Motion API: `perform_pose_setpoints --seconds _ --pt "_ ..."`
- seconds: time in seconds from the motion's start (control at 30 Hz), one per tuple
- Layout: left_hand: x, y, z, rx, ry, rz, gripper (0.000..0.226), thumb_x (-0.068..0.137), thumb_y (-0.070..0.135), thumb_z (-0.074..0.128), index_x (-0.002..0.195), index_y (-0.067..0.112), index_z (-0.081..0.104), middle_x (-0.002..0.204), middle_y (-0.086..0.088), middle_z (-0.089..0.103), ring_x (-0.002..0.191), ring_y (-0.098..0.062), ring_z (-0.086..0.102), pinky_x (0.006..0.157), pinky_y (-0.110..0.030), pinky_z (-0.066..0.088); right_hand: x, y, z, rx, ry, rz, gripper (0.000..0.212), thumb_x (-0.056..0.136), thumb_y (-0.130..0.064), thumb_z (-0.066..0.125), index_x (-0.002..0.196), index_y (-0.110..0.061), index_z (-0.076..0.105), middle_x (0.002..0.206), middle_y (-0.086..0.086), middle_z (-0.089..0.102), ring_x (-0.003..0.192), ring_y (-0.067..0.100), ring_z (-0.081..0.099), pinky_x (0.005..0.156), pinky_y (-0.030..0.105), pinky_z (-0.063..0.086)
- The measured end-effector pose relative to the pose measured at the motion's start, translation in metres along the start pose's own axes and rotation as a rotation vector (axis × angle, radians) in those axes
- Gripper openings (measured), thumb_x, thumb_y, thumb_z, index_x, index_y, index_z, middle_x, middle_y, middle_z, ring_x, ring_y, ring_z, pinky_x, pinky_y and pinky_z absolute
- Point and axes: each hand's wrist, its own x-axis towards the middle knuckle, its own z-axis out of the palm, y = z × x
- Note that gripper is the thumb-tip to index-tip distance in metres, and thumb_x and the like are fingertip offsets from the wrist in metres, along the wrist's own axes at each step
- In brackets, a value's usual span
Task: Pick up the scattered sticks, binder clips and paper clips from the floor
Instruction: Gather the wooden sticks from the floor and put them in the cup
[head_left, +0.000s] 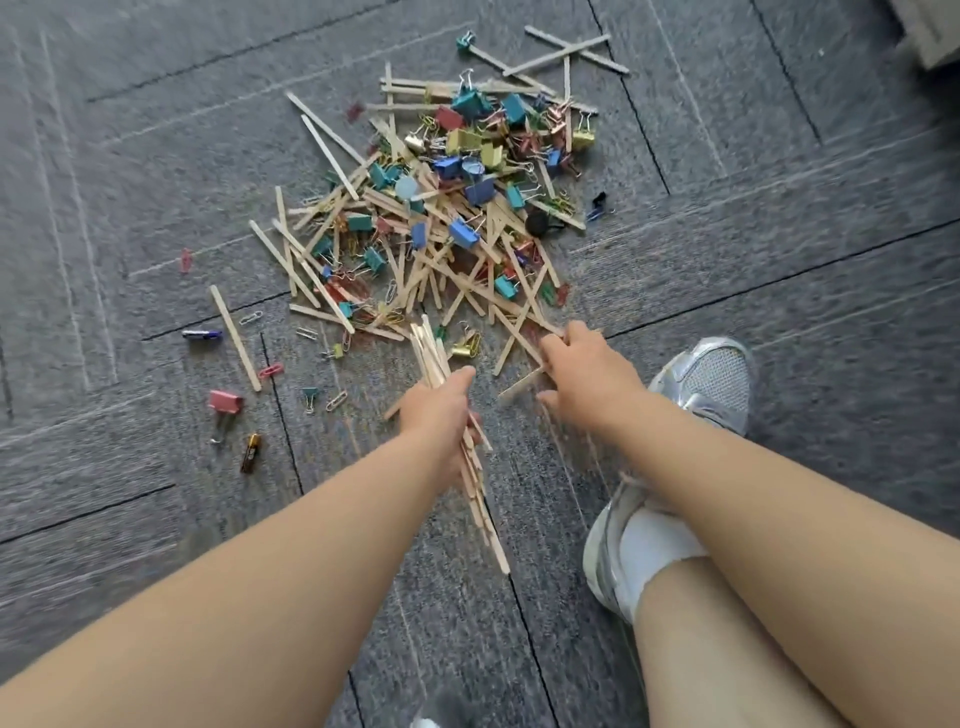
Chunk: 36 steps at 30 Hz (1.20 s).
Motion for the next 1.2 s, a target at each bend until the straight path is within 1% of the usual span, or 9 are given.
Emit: perform_pose_setpoints --seconds 0.1,0.23,0.47,0.63,0.77,0.87,0.93,1.07,1.2 --pt "0.003 0.006 0.005 0.044 -0.019 0.005 0.040 0.090 0.032 0.063 0.119 0.007 0.052 0.084 -0.012 0.062 0.070 -0.023 0.059 0.064 -0.033 0.051 0.000 0.003 0.010 -0.078 -0.031 -0.021 0.029 0.092 -0.027 0.058 0.114 -0.011 0.048 0.114 0.010 0.048 0.104 0.030 0.051 0.074 0.039 0.044" --pt "0.002 0.019 0.008 -0.067 -0.104 -0.004 0.039 0.092 0.029 0.060 0.120 0.004 0.050 0.076 -0.007 0.055 0.057 -0.015 0.055 0.049 -0.027 0.051 -0.008 0.005 0.016 -0.107 -0.030 -0.036 0.015 0.095 -0.012 0.046 0.107 -0.007 0.054 0.107 0.010 0.051 0.100 0.030 0.054 0.073 0.036 0.042" --pt "-0.016 0.028 -0.002 -0.062 -0.193 -0.015 0.053 0.085 0.045 0.063 0.117 0.003 0.055 0.068 -0.001 0.049 0.053 -0.012 0.042 0.046 -0.024 0.039 -0.023 -0.026 -0.022 0.415 0.110 0.158 0.022 0.097 -0.021 0.043 0.076 -0.014 0.044 0.089 0.008 0.049 0.074 0.024 0.049 0.065 0.036 0.041" --pt "-0.053 0.043 -0.016 -0.088 -0.285 0.013 0.047 0.086 0.040 0.064 0.111 0.002 0.055 0.062 -0.001 0.048 0.044 -0.009 0.040 0.041 -0.020 0.038 -0.043 -0.051 -0.065 0.659 0.119 0.157 0.014 0.097 -0.021 0.044 0.089 -0.012 0.051 0.090 0.007 0.054 0.074 0.020 0.048 0.056 0.029 0.035" --pt "-0.087 0.058 -0.031 -0.116 -0.330 0.062 0.047 0.085 0.045 0.061 0.102 0.002 0.058 0.068 0.000 0.051 0.046 -0.008 0.038 0.043 -0.021 0.037 -0.081 -0.062 -0.109 0.984 0.074 0.193 0.013 0.097 -0.016 0.048 0.089 -0.008 0.052 0.092 0.015 0.063 0.079 0.026 0.063 0.076 0.042 0.057" --pt "-0.095 0.072 -0.035 -0.229 -0.537 0.051 0.058 0.073 0.056 0.063 0.105 0.008 0.061 0.069 0.000 0.051 0.044 -0.007 0.035 0.041 -0.018 0.036 -0.099 -0.078 -0.122 1.256 -0.013 0.170 0.009 0.097 -0.007 0.047 0.089 -0.005 0.048 0.079 0.013 0.058 0.058 0.019 0.059 0.060 0.034 0.057" --pt "-0.090 0.077 -0.039 -0.267 -0.623 0.052 0.070 0.065 0.057 0.069 0.109 0.004 0.059 0.058 0.002 0.046 0.039 -0.007 0.036 0.036 -0.017 0.036 -0.099 -0.088 -0.115 1.341 -0.084 0.154 0.013 0.096 -0.005 0.047 0.084 -0.008 0.045 0.073 0.010 0.055 0.048 0.014 0.048 0.047 0.028 0.046" --pt "-0.063 0.067 -0.058 -0.282 -0.561 0.128 0.029 0.087 0.031 0.066 0.083 0.003 0.061 0.047 0.004 0.046 0.036 -0.006 0.036 0.033 -0.016 0.033 -0.084 -0.100 -0.090 1.356 -0.191 0.148 0.013 0.095 -0.006 0.051 0.083 -0.011 0.048 0.072 0.005 0.058 0.048 0.010 0.042 0.048 0.023 0.035" --pt "-0.036 0.058 -0.066 -0.228 -0.472 0.146 0.026 0.087 0.028 0.067 0.077 0.005 0.062 0.052 0.003 0.047 0.039 -0.005 0.036 0.035 -0.016 0.033 -0.070 -0.100 -0.070 1.324 -0.222 0.190 0.011 0.098 -0.012 0.048 0.088 -0.010 0.051 0.080 0.006 0.062 0.049 0.008 0.044 0.045 0.019 0.037"
